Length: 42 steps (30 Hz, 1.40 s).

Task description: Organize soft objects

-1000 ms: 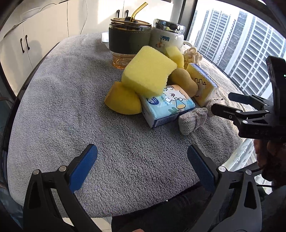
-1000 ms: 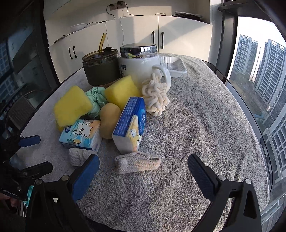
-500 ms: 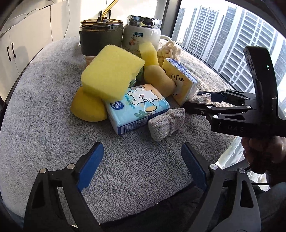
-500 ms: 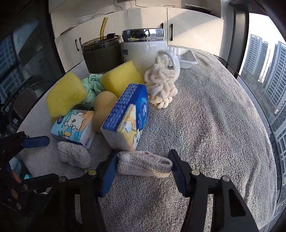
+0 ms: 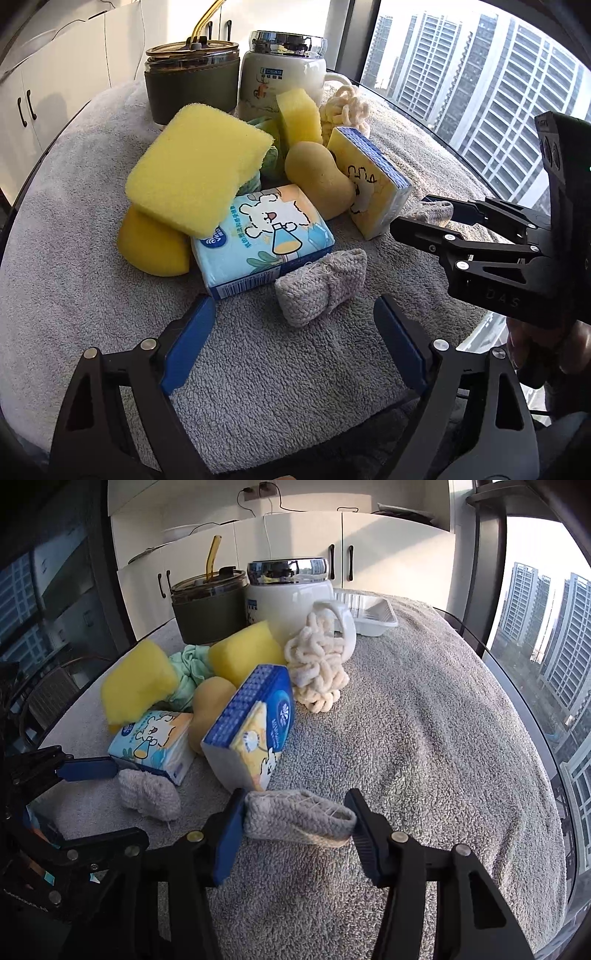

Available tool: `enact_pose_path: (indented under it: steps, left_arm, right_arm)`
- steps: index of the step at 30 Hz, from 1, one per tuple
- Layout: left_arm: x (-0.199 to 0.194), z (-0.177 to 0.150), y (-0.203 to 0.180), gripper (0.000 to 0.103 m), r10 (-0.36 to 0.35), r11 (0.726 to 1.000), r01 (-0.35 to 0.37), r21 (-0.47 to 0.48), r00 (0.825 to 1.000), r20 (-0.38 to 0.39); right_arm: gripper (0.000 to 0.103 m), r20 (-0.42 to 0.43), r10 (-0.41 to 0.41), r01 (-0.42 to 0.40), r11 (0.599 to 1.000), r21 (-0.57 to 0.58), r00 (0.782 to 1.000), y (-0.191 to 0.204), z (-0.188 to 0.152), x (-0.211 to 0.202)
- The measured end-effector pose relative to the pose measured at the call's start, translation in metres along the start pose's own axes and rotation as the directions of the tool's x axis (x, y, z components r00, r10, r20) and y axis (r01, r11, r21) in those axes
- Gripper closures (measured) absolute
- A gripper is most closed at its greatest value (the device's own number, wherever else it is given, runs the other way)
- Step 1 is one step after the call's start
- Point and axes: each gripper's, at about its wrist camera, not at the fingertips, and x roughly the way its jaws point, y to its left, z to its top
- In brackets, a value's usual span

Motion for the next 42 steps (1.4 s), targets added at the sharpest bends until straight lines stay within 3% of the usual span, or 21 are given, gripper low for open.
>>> enact_pose_path:
  steps: [11, 15, 18, 20, 21, 42]
  left_arm:
    - [0.018, 0.017, -0.013, 0.017, 0.143, 0.989, -0.144, -0.041, 0.989, -0.031]
    - [0.019, 0.018, -0.015, 0.025, 0.181, 0.983, -0.182, -0.036, 0.983, -0.031]
    - [0.016, 0.017, -0.013, 0.044, 0.186, 0.982, -0.187, -0.041, 0.982, -0.017]
    - [0.013, 0.016, -0.012, 0.071, 0.181, 0.983, -0.181, -0.037, 0.983, -0.009]
    - [0.011, 0.016, -0.012, 0.077, 0.165, 0.986, -0.165, -0.033, 0.986, -0.007]
    - [-0.015, -0.004, -0.009, 0.079, 0.066, 0.997, -0.068, 0.036, 0.997, 0.045]
  right_arm:
    - [0.046, 0.033, -0.003, 0.004, 1.0, -0.016, 0.999, -0.003, 0.001, 0.002]
    - [0.046, 0.037, -0.001, 0.002, 1.0, -0.014, 0.999, -0.004, -0.002, 0.002]
    - [0.046, 0.037, 0.006, -0.005, 1.0, -0.013, 0.999, -0.005, -0.005, 0.002]
    - [0.046, 0.034, 0.008, -0.007, 1.0, -0.017, 0.999, -0.004, -0.005, 0.003]
    - [0.046, 0.034, 0.008, -0.007, 1.0, -0.019, 0.999, -0.003, -0.006, 0.003]
    - [0.049, 0.034, -0.026, 0.027, 0.999, -0.029, 0.999, 0.005, -0.01, -0.005]
